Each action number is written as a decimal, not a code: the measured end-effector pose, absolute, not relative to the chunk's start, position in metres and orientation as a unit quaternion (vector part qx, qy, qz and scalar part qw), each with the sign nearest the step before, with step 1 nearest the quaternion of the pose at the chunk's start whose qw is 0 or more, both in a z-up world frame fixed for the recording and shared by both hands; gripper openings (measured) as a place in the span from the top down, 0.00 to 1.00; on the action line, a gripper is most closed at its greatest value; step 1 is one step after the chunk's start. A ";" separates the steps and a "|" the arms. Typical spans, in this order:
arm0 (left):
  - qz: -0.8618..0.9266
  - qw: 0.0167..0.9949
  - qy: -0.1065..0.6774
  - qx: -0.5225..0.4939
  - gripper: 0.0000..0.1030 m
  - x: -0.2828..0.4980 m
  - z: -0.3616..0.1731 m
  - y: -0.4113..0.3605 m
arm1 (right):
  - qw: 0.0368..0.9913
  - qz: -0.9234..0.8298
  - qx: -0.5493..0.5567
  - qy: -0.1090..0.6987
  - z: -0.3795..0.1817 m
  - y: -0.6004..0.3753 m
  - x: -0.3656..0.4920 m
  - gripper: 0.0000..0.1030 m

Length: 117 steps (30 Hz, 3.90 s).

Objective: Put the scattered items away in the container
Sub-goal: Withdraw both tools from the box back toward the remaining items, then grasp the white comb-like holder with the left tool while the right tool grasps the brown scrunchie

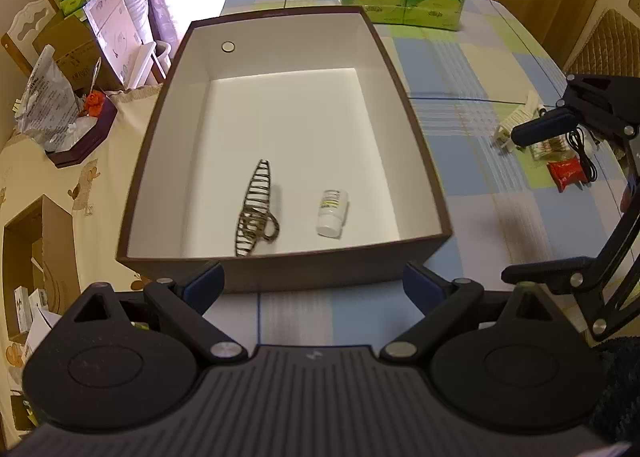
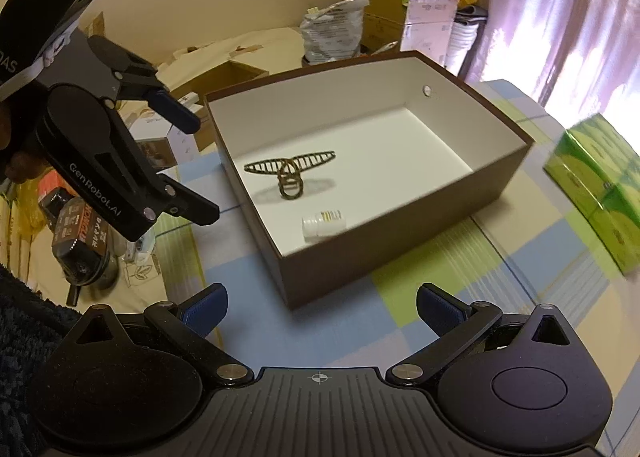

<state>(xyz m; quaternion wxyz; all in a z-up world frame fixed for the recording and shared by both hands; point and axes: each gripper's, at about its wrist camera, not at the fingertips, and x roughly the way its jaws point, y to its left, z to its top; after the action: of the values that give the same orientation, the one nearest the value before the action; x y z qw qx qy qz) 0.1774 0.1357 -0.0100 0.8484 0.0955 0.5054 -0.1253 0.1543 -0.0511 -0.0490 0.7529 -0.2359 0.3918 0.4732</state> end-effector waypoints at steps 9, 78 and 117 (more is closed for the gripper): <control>-0.122 0.850 0.503 0.094 0.09 0.162 -0.009 0.107 | 0.775 0.443 -0.197 0.406 -0.044 -0.104 0.146 0.00; -0.329 0.795 0.425 0.280 0.30 0.282 -0.103 -0.186 | 0.876 0.062 0.034 0.478 -0.099 -0.407 0.261 0.00; -0.197 0.804 0.531 0.183 0.77 0.300 -0.124 -0.136 | 0.868 0.073 0.043 0.489 -0.126 -0.446 0.302 0.41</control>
<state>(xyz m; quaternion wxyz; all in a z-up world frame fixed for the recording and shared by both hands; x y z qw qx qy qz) 0.2998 -0.1361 -0.1241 0.8039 0.1828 0.5307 -0.1966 0.3019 -0.4456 -0.1259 0.8682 0.0434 0.4888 0.0733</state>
